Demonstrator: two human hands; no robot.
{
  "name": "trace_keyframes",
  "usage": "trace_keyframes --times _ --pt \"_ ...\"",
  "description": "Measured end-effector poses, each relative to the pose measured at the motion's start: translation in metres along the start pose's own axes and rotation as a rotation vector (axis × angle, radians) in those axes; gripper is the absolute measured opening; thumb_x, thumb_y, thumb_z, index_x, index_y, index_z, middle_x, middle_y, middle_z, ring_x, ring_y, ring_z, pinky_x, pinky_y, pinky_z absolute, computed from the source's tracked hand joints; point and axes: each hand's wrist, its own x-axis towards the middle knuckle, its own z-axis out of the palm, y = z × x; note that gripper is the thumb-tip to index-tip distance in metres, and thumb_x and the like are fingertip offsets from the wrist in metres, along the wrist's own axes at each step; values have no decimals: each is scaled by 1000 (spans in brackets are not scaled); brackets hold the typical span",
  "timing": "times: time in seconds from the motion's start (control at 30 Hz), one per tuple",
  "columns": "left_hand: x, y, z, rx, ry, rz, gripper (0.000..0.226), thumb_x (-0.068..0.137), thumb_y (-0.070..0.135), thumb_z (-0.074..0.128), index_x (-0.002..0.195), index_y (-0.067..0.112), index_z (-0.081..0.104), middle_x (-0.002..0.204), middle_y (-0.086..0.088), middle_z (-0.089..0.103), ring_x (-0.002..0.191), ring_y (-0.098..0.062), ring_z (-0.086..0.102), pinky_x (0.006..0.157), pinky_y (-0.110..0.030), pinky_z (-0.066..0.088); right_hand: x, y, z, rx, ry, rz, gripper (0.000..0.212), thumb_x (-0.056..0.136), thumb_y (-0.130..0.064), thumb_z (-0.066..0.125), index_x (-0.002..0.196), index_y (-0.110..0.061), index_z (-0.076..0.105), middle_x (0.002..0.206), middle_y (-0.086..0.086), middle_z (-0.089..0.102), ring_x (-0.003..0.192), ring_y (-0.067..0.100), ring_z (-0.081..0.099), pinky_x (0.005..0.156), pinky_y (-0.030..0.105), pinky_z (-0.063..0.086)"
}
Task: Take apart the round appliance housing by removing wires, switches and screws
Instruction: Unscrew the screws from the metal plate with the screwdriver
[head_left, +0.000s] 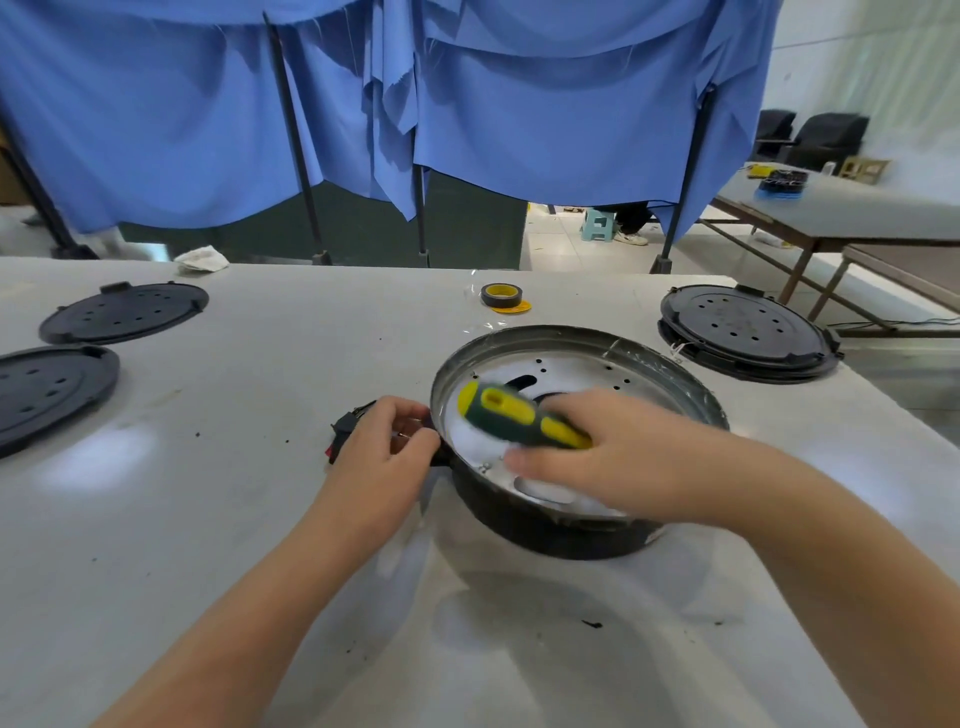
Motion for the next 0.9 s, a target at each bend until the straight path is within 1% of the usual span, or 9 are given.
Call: trace_keyframes --times 0.1,0.2,0.3,0.4,0.5,0.63,0.7,0.8,0.9 --pt "-2 2 5 -72 -19 -34 13 89 31 55 102 34 53 104 11 63 83 8 61 77 -27 48 4 2 -23 187 136 -36 28 86 -52 57 87 -24 59 58 -10 55 49 2 53 50 15 41" --pt "-8 4 11 -55 -54 -35 43 80 54 65 116 41 45 107 25 54 91 15 54 78 -18 42 8 4 -41 542 233 -63 33 77 -53 61 88 -22 58 61 -7 50 48 2 46 43 13 38" --pt "-11 5 17 -15 -50 -22 54 79 37 71 122 45 38 108 29 48 85 29 47 65 -3 39 11 6 -47 972 244 -117 38 71 -50 59 88 -15 57 64 -5 52 52 6 47 42 17 40" --pt "-8 3 17 -15 -25 -12 52 81 22 65 122 43 40 104 30 50 79 33 45 58 -3 41 14 9 -43 1194 262 -199 27 86 -40 54 91 -14 56 67 -3 54 56 10 51 48 22 43" --pt "-3 2 11 -14 -38 4 51 84 15 59 124 42 44 107 30 52 85 25 53 57 0 43 14 11 -38 1255 265 -261 27 91 -37 50 96 -11 57 70 0 57 61 15 56 59 27 50" --pt "5 0 0 15 -57 2 54 87 11 54 135 35 47 120 22 58 115 -1 54 86 -19 46 11 12 -38 1188 243 -262 32 81 -35 53 101 -10 58 74 3 68 71 22 67 75 35 58" --pt "7 1 -5 -7 -28 -5 51 90 10 52 135 33 49 123 16 60 117 -3 55 93 -28 49 9 12 -39 1162 235 -263 32 78 -33 55 101 -11 58 77 4 72 78 25 72 78 36 59" --pt "5 4 -9 -23 22 22 46 92 15 56 134 30 51 112 24 60 99 15 57 75 -7 46 9 12 -38 1181 227 -281 33 77 -30 58 103 -11 56 83 7 75 86 29 72 77 35 59" --pt "-4 5 -7 14 -34 24 65 85 13 63 141 37 39 127 26 48 112 6 49 83 -11 36 9 11 -36 1161 185 -301 32 79 -30 58 103 -10 54 90 11 75 93 31 71 80 37 58"
